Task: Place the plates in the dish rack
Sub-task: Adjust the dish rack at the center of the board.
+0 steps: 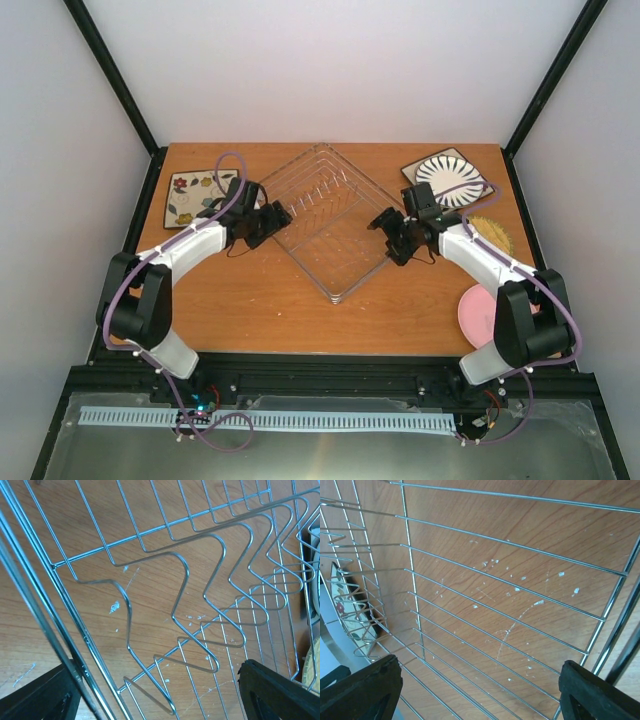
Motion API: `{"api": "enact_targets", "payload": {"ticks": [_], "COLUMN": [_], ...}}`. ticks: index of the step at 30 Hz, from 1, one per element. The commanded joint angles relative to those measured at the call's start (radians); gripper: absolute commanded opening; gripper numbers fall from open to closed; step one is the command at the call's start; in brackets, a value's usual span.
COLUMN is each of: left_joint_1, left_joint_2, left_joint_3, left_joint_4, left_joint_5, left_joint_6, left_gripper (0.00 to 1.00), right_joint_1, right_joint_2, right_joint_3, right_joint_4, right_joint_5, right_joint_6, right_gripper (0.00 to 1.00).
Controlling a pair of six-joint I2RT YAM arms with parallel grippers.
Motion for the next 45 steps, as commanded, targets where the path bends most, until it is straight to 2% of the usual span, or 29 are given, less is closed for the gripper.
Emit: {"api": "enact_targets", "payload": {"ticks": [1, 2, 5, 12, 15, 17, 19, 22, 39, 45], "left_joint_1": [-0.011, -0.011, -0.010, -0.011, -0.010, -0.010, -0.010, -0.010, -0.010, -0.010], "left_joint_2": [0.017, 0.025, 0.068, 0.133, 0.168, 0.186, 0.200, 0.208, 0.263, 0.268], "left_joint_3": [0.012, 0.011, 0.040, 0.072, 0.101, 0.115, 0.125, 0.137, 0.202, 0.194], "left_joint_4": [0.049, 0.060, 0.057, 0.024, -0.013, -0.042, -0.071, -0.093, -0.129, -0.110], "left_joint_5": [-0.001, 0.003, 0.016, 0.038, 0.051, 0.053, 0.053, 0.052, 0.072, 0.084], "left_joint_6": [0.000, 0.004, 0.035, 0.073, 0.088, 0.095, 0.105, 0.121, 0.121, 0.111], "left_gripper": [0.79, 0.67, 0.49, 0.23, 0.10, 0.01, 0.01, 0.01, 0.01, 0.00], "right_joint_1": [0.015, 0.015, 0.015, 0.017, 0.018, 0.020, 0.021, 0.024, 0.027, 0.027], "right_joint_2": [-0.018, -0.024, -0.050, -0.067, -0.074, -0.065, -0.048, -0.028, -0.343, -0.311], "right_joint_3": [-0.020, -0.050, -0.169, -0.295, -0.360, -0.410, -0.461, -0.508, -0.607, -0.722], "right_joint_4": [-0.064, -0.035, 0.093, 0.281, 0.424, 0.537, 0.648, 0.697, 0.434, 0.532], "right_joint_5": [0.011, 0.011, 0.001, -0.028, -0.056, -0.086, -0.116, -0.140, -0.095, -0.113], "right_joint_6": [-0.080, -0.077, -0.053, -0.033, -0.034, -0.036, -0.033, -0.021, -0.071, -0.099], "right_gripper": [0.86, 0.86, 0.86, 0.86, 0.94, 0.96, 0.97, 0.97, 1.00, 0.98]}}
